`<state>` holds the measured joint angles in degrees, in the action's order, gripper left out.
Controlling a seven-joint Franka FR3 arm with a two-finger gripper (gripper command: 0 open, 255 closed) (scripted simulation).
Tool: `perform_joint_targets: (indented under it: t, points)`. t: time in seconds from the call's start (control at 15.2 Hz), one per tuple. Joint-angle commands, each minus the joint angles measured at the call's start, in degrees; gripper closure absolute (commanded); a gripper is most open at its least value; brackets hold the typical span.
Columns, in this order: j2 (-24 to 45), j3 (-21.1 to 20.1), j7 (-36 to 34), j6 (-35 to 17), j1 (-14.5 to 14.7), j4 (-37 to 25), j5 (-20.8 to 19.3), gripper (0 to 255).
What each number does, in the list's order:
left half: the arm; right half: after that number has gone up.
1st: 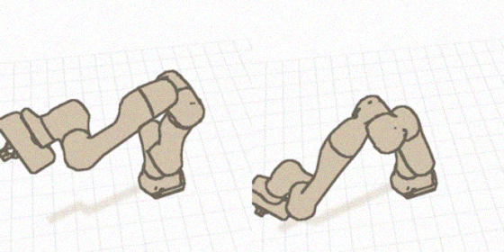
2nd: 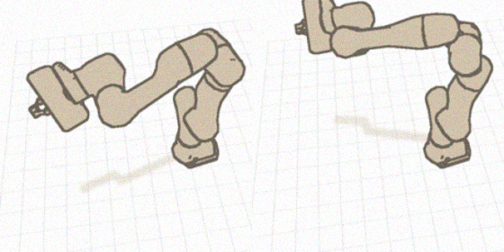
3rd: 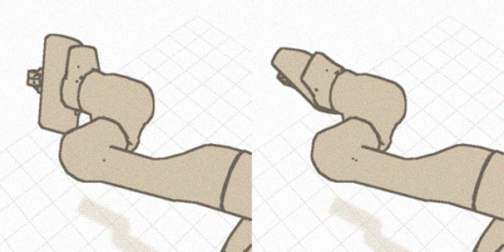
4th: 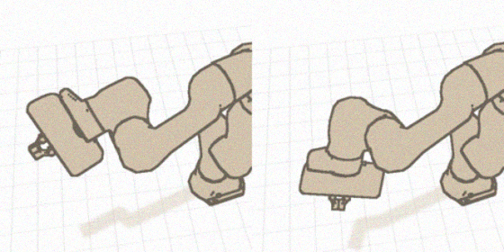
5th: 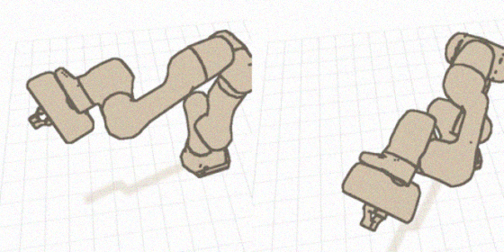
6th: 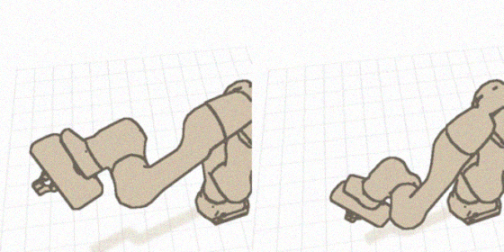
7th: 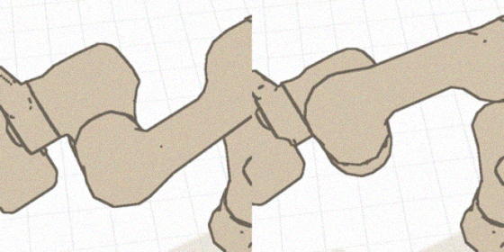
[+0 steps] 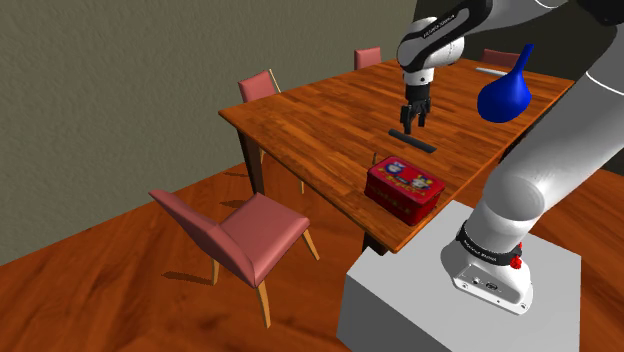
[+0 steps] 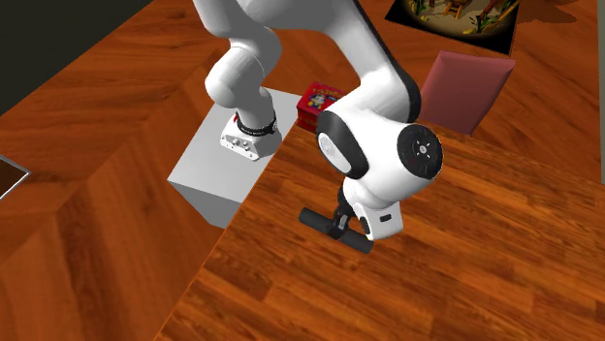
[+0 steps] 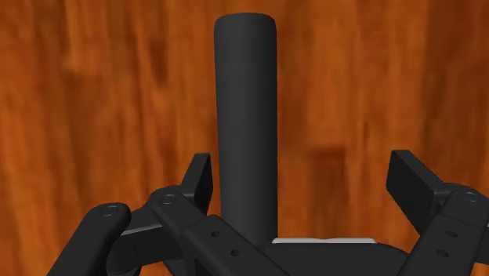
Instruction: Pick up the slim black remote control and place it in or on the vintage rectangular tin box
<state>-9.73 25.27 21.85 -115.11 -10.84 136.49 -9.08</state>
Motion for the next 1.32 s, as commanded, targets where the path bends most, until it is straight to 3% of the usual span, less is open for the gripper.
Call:
perform_joint_targets:
  t: [0.0, 0.53, 1.06, 1.12, 1.25]
  points:
    - [5.0, 1.9, 3.0, -2.2, -0.7, -2.5, 1.4, 0]
    - [8.1, 2.4, 4.0, -8.6, -1.1, 1.1, 2.3, 0]
    - [8.1, 2.4, 4.0, -8.6, -1.1, 1.1, 2.3, 0]
    - [8.1, 2.4, 4.0, -8.6, -1.1, 1.1, 2.3, 255]
    - [8.2, 2.5, 4.1, -8.7, -1.2, 1.1, 2.3, 255]
